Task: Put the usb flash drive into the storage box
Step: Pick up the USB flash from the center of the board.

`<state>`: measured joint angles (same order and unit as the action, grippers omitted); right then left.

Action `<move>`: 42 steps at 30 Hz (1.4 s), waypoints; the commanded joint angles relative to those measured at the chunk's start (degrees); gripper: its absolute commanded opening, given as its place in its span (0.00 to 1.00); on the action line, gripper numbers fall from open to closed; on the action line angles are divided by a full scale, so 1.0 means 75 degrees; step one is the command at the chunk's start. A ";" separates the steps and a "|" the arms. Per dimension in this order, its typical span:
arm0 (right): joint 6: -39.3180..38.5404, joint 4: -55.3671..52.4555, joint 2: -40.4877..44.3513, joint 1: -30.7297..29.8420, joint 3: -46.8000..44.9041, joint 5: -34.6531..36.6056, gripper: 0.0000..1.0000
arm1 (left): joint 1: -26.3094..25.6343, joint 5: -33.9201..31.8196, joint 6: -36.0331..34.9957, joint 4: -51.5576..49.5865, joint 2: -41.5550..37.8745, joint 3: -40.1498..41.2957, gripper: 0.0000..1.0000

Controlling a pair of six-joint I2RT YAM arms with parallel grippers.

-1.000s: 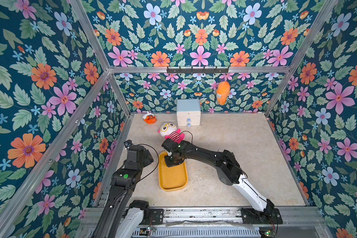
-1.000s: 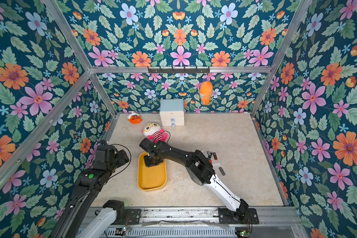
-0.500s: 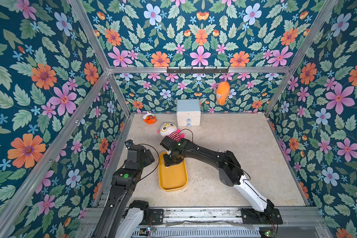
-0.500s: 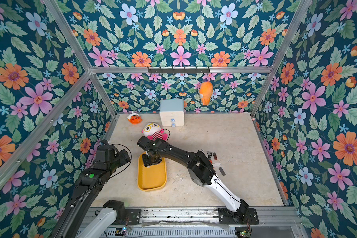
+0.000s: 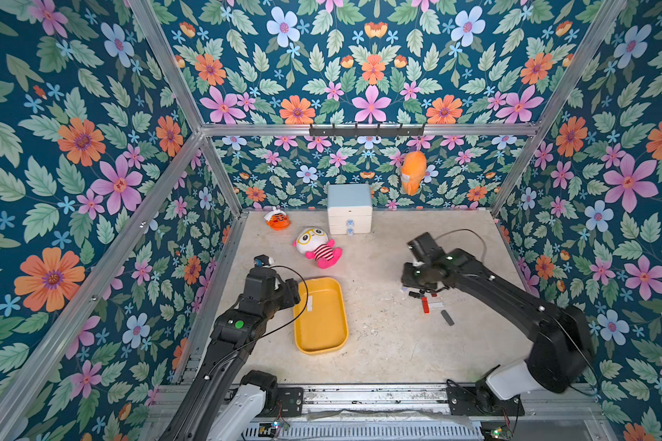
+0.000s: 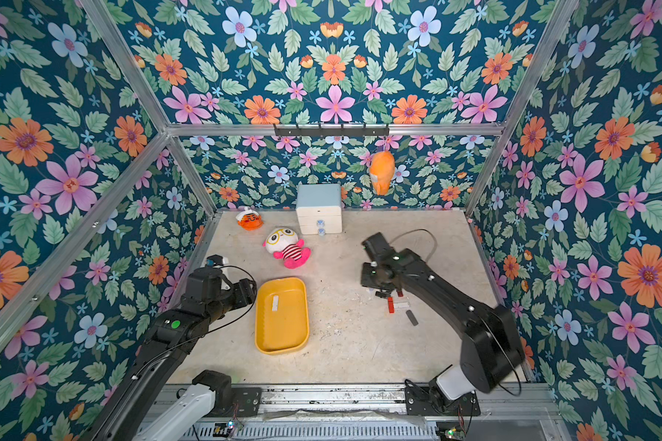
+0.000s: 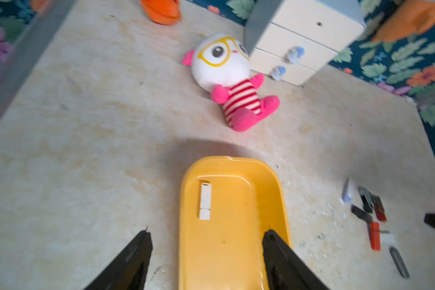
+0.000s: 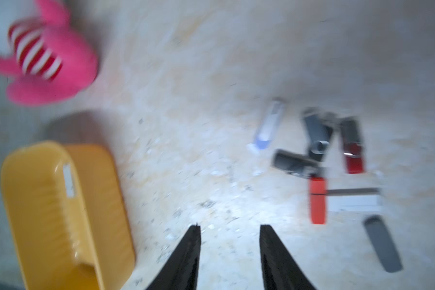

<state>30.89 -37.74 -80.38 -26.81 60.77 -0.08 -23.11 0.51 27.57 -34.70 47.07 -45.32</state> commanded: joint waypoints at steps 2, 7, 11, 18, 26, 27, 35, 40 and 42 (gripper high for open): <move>0.0603 0.0841 0.1159 0.2098 -0.1891 -0.0341 0.45 | -0.2461 -0.0671 0.1127 0.1010 0.1048 -0.0354 0.72; 0.0801 0.1037 0.1671 0.3375 -0.3030 0.0320 0.45 | -0.4614 -0.1224 0.2026 0.2038 0.4177 -0.1688 0.73; 0.0826 0.1145 0.1987 0.3448 -0.3454 0.1159 0.46 | -0.5047 -0.1053 0.2298 0.2254 0.6569 -0.3200 0.73; 0.1066 0.1667 0.2073 0.3638 -0.4039 0.1235 0.46 | -0.5171 -0.0657 0.2354 0.2335 0.8971 -0.5160 0.70; 0.0923 0.1951 0.1958 0.3660 -0.4095 0.1030 0.45 | -0.5413 -0.0630 0.2618 0.1865 1.0432 -0.6594 0.66; 0.0920 0.1960 0.1949 0.3658 -0.4094 0.1007 0.45 | -0.5446 -0.0646 0.2667 0.1782 1.0557 -0.6714 0.66; 0.0864 0.2030 0.1957 0.3656 -0.4128 0.0940 0.45 | -0.5568 -0.0684 0.2769 0.1418 1.1273 -0.7591 0.64; 0.0861 0.2053 0.2036 0.3666 -0.4157 0.0936 0.45 | -0.5615 -0.0753 0.2775 0.1035 1.1777 -0.8192 0.61; 0.0861 0.2055 0.2056 0.3666 -0.4166 0.0924 0.45 | -0.5615 -0.0842 0.2774 0.0865 1.1951 -0.8371 0.60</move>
<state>37.76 -22.55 -65.21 0.64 29.52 7.20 -65.23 -5.45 48.01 -23.88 135.28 -107.04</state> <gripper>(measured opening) 0.455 0.603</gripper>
